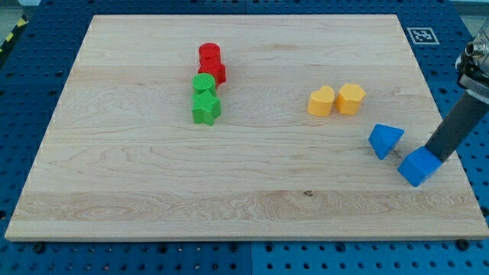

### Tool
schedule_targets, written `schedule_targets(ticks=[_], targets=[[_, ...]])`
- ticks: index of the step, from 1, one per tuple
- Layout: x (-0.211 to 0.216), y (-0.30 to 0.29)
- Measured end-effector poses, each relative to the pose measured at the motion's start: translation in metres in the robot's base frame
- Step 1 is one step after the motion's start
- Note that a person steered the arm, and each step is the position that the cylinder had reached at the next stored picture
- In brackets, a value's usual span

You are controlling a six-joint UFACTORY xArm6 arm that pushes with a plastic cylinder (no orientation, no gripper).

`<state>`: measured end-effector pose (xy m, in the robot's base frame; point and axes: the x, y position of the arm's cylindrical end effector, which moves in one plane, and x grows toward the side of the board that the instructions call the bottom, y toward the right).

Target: Push the blue triangle to the bottom of the yellow hexagon

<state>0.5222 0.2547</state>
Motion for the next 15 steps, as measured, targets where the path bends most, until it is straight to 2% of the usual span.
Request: schedule_targets(ticks=[2,4,5,8,12,13,14,15], targets=[[0.019,-0.053],[0.006,-0.024],[0.006,-0.027],[-0.039,-0.069],[-0.036,-0.076],[-0.057,-0.076],[-0.059,-0.074],[-0.043,-0.064]])
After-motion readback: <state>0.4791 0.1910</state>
